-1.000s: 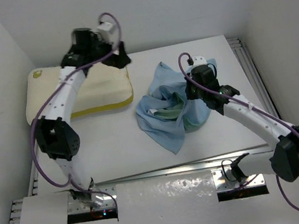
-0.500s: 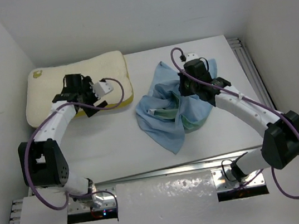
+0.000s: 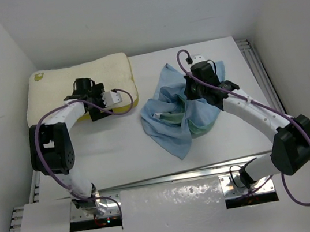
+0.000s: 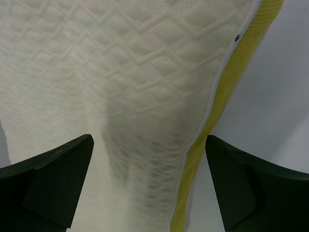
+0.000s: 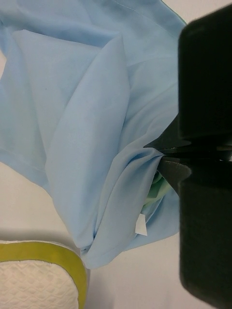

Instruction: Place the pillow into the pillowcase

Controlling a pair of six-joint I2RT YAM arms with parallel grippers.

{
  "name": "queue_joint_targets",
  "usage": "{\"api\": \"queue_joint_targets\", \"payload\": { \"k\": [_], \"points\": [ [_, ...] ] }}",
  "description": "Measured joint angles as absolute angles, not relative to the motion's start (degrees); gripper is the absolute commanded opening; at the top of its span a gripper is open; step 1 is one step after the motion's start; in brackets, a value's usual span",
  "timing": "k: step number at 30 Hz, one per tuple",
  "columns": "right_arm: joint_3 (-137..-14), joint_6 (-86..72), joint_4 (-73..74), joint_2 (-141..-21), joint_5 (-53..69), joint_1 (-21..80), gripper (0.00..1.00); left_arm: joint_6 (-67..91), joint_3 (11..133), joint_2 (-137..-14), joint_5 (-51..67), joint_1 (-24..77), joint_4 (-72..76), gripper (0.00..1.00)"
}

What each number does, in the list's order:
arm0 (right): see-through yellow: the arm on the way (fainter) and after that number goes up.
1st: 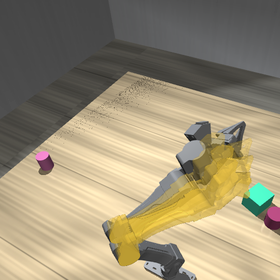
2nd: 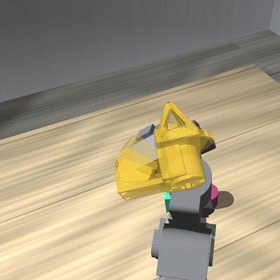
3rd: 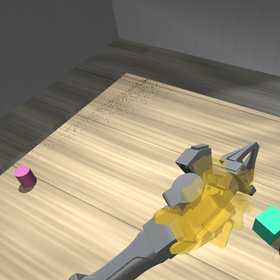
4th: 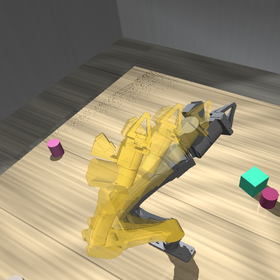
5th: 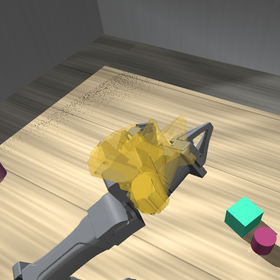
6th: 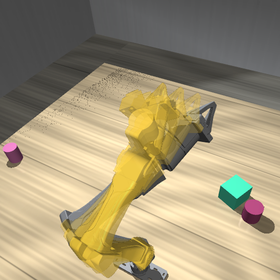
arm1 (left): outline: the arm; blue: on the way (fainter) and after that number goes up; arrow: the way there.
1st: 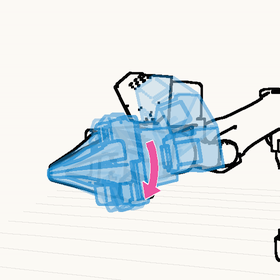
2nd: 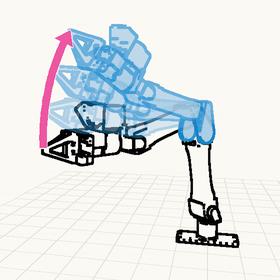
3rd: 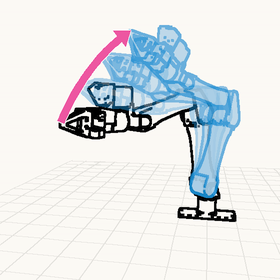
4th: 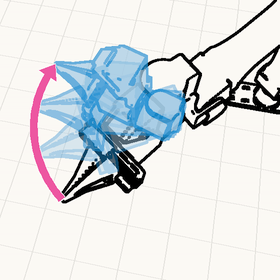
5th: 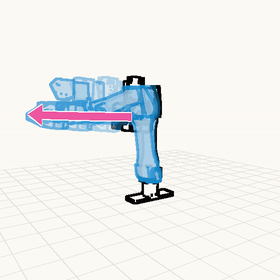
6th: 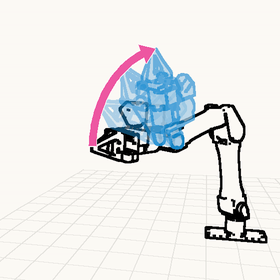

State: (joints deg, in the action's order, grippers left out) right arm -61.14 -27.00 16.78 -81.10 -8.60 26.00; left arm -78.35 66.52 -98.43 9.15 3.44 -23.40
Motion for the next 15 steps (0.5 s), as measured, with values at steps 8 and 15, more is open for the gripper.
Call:
{"api": "queue_joint_targets", "payload": {
  "k": [8, 15],
  "points": [
    [-61.14, -27.00, 16.80, -81.10, -8.99, 26.00, 0.00, -73.56, 62.17, -102.13, 3.99, 6.11, -15.20, 0.16],
    [-60.55, -27.03, 16.67, -81.45, -9.89, 26.00, 0.00, -70.08, 61.87, -100.95, 2.85, 6.35, -13.93, 0.00]
  ]
}}
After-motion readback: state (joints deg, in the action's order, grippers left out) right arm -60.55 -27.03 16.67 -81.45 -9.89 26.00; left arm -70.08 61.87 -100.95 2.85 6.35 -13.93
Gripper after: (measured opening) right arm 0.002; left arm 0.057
